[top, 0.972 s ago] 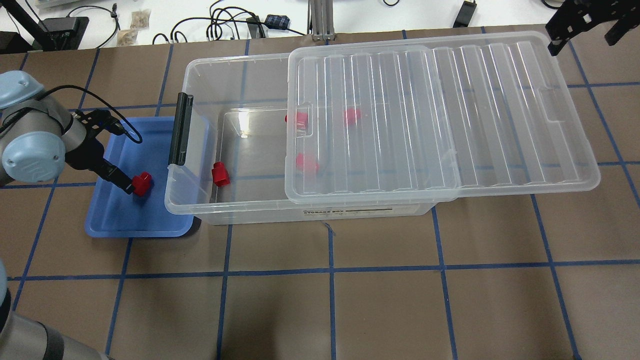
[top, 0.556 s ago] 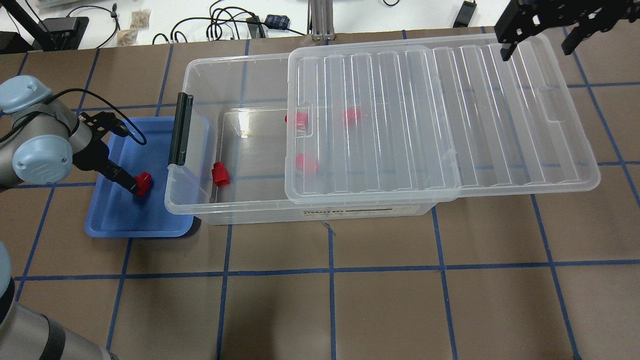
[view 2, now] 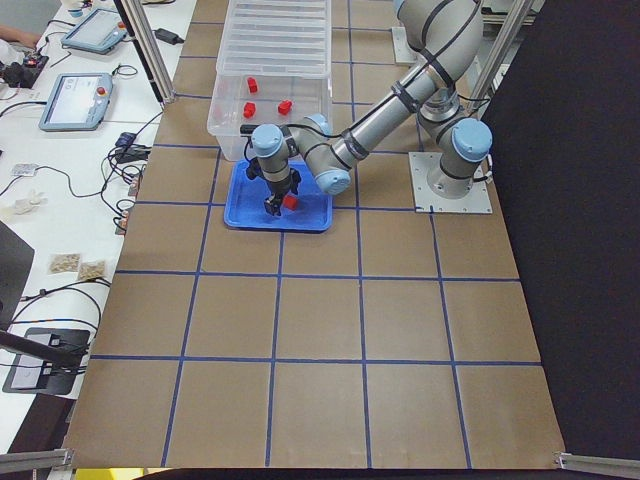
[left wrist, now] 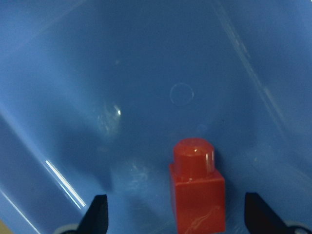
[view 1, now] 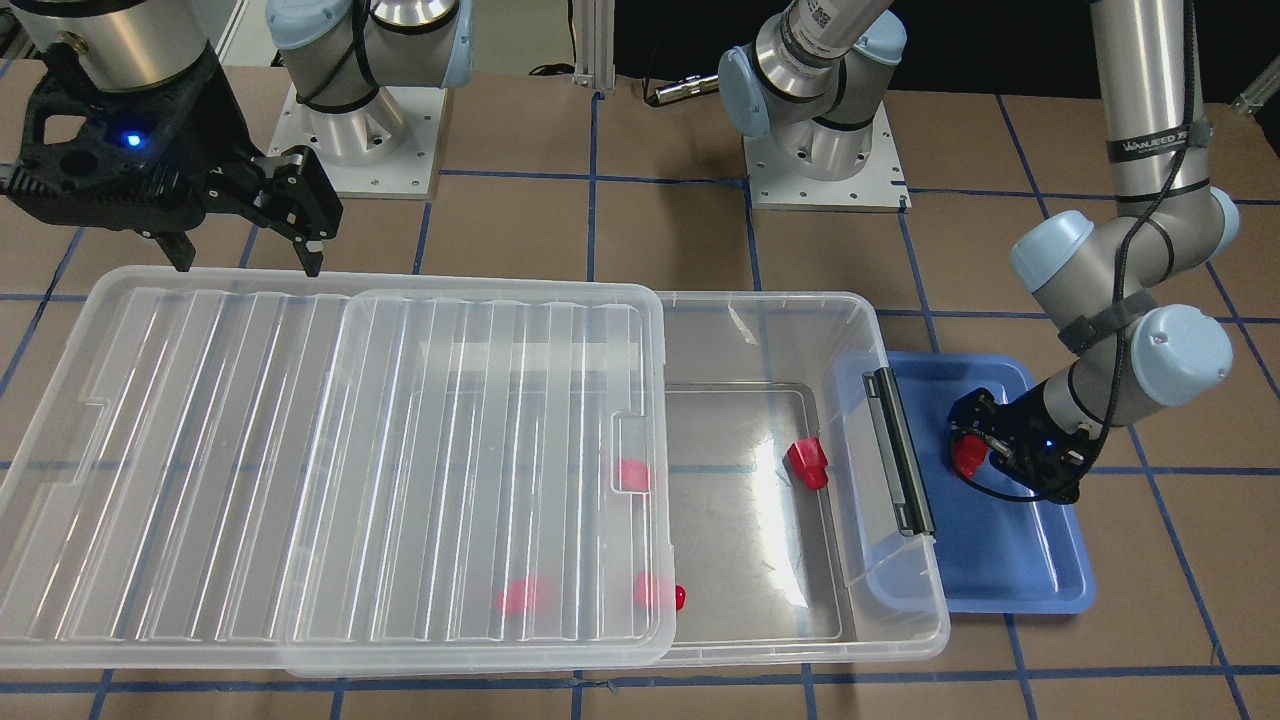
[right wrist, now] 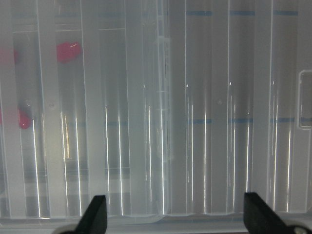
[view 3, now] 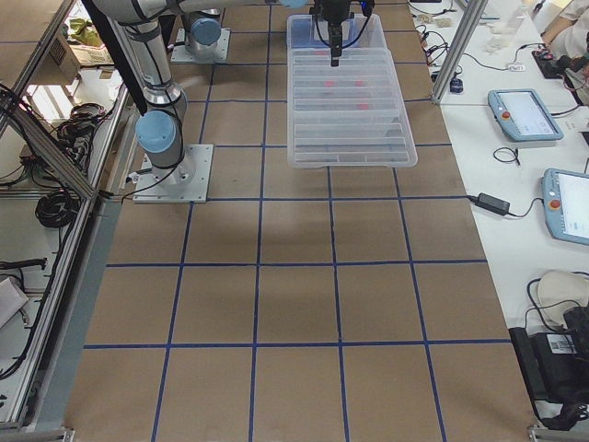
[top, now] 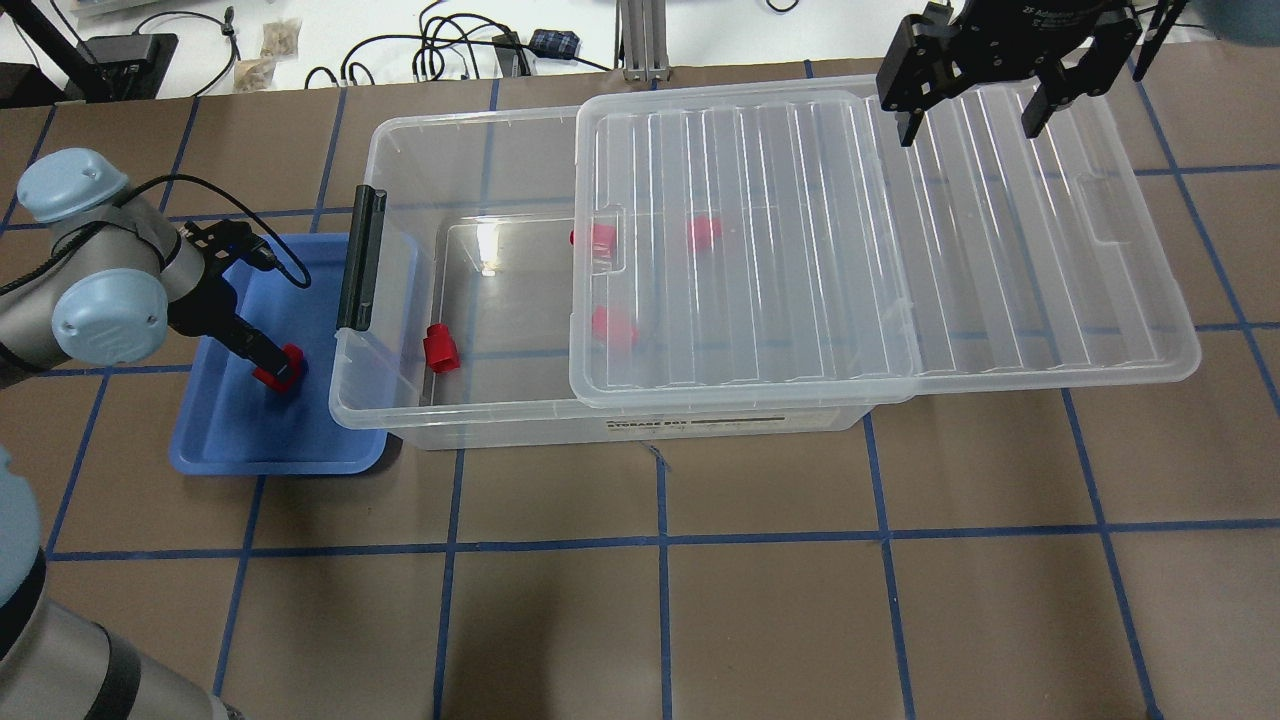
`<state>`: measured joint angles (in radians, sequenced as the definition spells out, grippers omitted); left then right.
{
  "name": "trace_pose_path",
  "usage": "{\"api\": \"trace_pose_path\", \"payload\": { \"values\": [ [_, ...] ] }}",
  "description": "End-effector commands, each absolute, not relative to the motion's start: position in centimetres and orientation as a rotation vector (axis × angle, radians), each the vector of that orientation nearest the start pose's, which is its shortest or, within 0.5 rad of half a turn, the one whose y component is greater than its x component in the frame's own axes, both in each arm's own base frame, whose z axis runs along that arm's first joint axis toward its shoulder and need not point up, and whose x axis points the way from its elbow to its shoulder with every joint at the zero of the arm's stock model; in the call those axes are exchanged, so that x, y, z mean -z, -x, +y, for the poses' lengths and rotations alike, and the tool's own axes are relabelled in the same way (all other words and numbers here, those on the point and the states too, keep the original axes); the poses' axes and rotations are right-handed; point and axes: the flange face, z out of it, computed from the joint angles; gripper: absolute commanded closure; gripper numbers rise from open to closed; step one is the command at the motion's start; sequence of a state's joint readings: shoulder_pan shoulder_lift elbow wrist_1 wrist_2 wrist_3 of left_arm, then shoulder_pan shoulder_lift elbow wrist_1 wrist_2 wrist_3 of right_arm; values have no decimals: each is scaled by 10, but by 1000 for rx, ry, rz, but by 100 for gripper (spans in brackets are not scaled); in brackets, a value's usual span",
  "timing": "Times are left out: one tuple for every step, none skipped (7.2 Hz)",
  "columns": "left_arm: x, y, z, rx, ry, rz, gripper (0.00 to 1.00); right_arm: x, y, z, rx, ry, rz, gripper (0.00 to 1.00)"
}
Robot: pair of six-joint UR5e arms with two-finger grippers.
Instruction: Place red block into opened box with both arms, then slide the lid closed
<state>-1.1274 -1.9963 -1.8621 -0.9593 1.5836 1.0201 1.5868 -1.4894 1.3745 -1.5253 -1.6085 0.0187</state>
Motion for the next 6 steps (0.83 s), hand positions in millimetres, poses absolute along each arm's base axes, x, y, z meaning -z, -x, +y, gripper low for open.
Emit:
{"api": "trace_pose_path", "payload": {
  "values": [
    [-180, -121, -564, -138, -934, 3059, 91, -538, -139, -529, 113, -5, 3178, 0],
    [-180, -121, -564, -130, -932, 3059, 100, -538, -139, -529, 113, -5, 3180, 0],
    [-185, -122, -568, -103, -910, 3055, 100, -539, -139, -529, 118, -5, 3179, 0],
    [-199, -123, -572, -64, -897, 3050, 100, -539, -139, -529, 118, -5, 3179, 0],
    [-222, -118, -579, -1, -844, 3058, 100, -538, -138, -530, 114, -5, 3181, 0],
    [-251, -118, -580, 6, -763, 3075, 100, -538, -139, -530, 116, -2, 3180, 0]
  ]
}}
